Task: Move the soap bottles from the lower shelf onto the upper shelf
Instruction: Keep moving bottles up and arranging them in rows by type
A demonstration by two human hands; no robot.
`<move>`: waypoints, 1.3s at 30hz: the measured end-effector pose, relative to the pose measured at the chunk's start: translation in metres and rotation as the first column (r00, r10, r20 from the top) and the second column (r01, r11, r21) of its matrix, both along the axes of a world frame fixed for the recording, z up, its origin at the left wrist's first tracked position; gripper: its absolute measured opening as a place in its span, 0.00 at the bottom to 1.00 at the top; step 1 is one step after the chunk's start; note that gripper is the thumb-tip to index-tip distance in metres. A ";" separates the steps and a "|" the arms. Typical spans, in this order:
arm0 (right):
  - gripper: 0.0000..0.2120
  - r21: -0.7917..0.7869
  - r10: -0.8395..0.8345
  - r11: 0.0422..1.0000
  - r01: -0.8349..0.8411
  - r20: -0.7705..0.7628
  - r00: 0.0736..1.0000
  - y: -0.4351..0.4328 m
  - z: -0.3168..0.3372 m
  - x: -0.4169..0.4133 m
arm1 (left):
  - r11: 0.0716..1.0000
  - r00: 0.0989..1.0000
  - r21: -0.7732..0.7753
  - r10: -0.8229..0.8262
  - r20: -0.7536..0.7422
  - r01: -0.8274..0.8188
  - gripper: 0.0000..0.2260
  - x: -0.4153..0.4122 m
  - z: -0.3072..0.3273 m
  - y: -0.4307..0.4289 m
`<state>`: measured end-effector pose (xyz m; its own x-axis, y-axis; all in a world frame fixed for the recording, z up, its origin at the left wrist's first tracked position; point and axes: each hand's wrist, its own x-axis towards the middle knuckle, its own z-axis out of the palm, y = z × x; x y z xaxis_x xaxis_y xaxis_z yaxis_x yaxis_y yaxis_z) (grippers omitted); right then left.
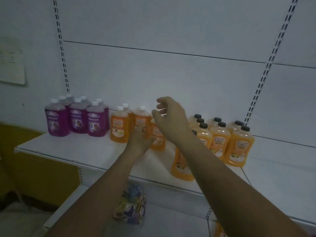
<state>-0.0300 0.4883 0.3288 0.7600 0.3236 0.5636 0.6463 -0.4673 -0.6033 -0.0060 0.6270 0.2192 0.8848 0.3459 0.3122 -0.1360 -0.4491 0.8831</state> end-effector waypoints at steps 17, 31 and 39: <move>0.16 0.277 -0.185 0.868 0.413 -0.592 0.785 0.055 -0.129 0.087 | 0.992 0.991 -0.026 -0.125 0.040 0.126 0.16 0.028 -0.019 0.019; 0.08 0.340 -0.187 0.876 0.343 -0.416 0.890 0.094 -0.145 0.084 | 1.000 0.997 -0.030 0.011 0.076 -0.009 0.13 0.022 -0.029 0.057; 0.05 0.376 -0.142 0.877 0.299 -0.392 0.909 0.122 -0.158 0.095 | 1.000 0.998 0.002 -0.029 0.047 0.029 0.09 0.016 -0.027 0.067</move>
